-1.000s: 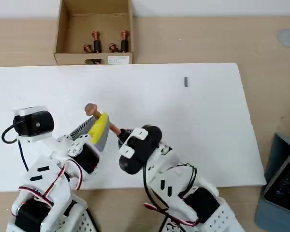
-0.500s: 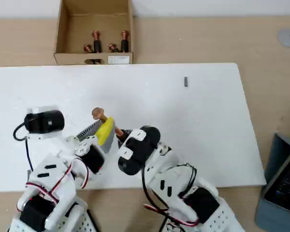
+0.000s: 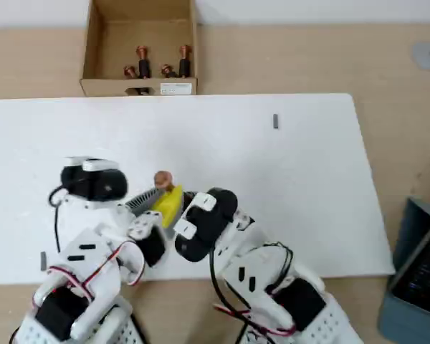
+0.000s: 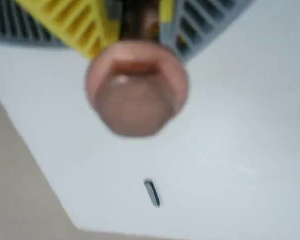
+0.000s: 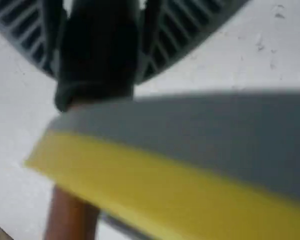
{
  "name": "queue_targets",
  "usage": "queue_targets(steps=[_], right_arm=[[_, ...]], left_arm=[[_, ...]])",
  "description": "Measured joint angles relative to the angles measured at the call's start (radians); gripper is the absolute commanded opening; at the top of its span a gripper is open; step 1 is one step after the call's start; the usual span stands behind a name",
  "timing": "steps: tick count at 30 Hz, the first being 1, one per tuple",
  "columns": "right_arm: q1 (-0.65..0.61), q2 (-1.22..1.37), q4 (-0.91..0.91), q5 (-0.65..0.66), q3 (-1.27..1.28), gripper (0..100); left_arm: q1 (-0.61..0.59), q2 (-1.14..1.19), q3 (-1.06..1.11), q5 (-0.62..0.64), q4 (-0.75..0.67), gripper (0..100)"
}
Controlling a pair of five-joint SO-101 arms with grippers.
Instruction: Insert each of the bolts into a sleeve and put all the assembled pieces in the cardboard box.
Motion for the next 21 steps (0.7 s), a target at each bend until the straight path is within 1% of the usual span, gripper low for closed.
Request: queue_targets(steps=[9, 13, 16, 18, 21], right_arm=[[0.000, -0.002, 0.000, 0.000, 0.002, 0.9], [0.000, -0.002, 0.002, 0.000, 0.003, 0.9], [0.002, -0.002, 0.002, -0.002, 0.003, 0.9], [0.002, -0.002, 0.002, -0.002, 0.003, 0.9], [0.002, -0.002, 0.002, -0.002, 0.003, 0.9]], left_arm=[[0.014, -0.006, 0.055, -0.003, -0.003, 0], [0.028, -0.006, 0.072, -0.060, -0.009, 1], [0.031, -0.006, 0.072, -0.078, -0.009, 1], [0.031, -0.006, 0.072, -0.083, -0.009, 4], [0.031, -0.006, 0.072, -0.083, -0.009, 13]])
